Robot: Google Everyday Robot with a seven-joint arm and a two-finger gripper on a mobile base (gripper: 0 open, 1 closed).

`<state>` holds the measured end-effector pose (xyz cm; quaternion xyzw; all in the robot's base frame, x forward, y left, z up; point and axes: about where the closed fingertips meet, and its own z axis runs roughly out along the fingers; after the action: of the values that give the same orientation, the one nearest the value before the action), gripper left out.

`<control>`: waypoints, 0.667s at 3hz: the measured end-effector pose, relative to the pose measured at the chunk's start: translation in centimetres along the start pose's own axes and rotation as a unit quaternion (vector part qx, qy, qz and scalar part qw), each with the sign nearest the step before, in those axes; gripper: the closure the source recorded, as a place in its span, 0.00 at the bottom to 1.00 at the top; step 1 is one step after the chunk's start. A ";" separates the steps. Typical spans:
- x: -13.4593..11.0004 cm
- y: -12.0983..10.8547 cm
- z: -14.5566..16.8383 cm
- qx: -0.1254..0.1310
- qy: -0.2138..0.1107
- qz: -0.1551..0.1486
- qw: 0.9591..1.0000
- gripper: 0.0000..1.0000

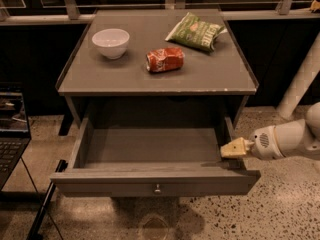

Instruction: Open top drawer

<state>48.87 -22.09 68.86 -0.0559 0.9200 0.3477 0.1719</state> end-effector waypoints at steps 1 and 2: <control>-3.1 5.4 -2.0 -0.031 -0.036 -0.098 0.994 0.82; -3.3 6.0 -2.1 -0.032 -0.038 -0.114 0.992 0.60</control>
Offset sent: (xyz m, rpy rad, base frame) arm 0.0098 0.0240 0.0506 0.0196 -0.1616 0.1025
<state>50.05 -19.03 75.24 -0.1528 0.8888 0.3570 0.2435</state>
